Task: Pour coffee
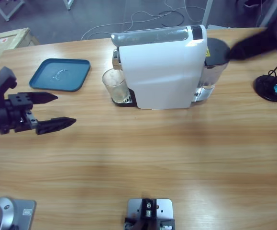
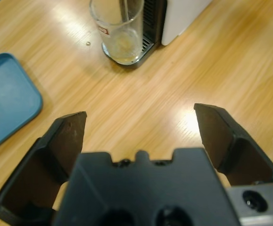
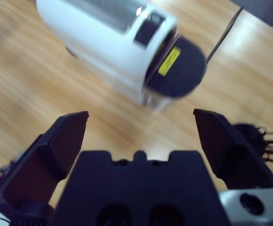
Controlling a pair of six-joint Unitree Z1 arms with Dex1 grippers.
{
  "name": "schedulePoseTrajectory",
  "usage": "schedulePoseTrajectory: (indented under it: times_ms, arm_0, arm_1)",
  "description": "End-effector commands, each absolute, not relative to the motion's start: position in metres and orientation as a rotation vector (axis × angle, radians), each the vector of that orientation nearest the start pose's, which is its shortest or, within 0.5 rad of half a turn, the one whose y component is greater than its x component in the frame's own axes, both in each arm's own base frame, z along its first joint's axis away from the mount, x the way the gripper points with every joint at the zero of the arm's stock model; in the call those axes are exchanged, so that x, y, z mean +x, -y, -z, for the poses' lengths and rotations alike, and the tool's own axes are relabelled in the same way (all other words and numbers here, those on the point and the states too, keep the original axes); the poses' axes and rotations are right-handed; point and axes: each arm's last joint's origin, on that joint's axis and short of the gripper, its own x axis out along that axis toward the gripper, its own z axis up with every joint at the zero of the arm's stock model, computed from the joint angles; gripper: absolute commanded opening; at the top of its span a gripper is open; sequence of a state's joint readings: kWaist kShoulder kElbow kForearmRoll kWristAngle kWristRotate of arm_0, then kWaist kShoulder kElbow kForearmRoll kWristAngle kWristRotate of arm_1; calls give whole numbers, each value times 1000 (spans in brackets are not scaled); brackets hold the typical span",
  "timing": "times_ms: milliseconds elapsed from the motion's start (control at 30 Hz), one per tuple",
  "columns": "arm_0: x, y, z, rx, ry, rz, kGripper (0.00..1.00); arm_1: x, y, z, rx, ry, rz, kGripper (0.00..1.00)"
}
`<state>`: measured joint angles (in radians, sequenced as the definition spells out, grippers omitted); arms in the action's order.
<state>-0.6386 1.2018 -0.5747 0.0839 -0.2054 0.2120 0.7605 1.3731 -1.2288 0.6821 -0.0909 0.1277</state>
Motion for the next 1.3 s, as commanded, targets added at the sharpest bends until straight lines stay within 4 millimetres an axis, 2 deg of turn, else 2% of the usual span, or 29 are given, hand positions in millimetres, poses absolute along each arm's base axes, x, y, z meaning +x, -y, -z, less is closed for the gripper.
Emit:
schedulePoseTrajectory:
  times_ms: [33, 133, 233, 400, 533, 867, 1033, 1200, 1300]
  arm_0:
    - [134, 117, -257, 352, -688, 924, 982]
    - [133, 117, -260, 350, -675, 923, 982]
    - [131, 115, -257, 353, -684, 920, 982]
    - [133, 116, -256, 356, -693, 916, 982]
    - [132, 116, -266, 346, -647, 919, 982]
    - [137, 119, -266, 350, -656, 914, 982]
    - [137, 120, -274, 342, -620, 917, 982]
    - [143, 124, -297, 327, -539, 917, 982]
    - [149, 129, -301, 326, -533, 917, 982]
  arm_1:
    - [127, -124, -329, -201, -768, -626, 1000]
    - [122, -119, -313, -191, -753, -636, 1000]
    - [123, -119, -312, -162, -686, -643, 1000]
    - [129, -127, -302, -168, -703, -650, 1000]
    - [126, -122, -297, -173, -710, -642, 1000]
    - [122, -118, -285, -171, -717, -641, 1000]
    - [121, -118, -280, -167, -727, -640, 1000]
    - [120, -117, -279, -168, -729, -639, 1000]
    - [120, -117, -277, -170, -732, -639, 1000]
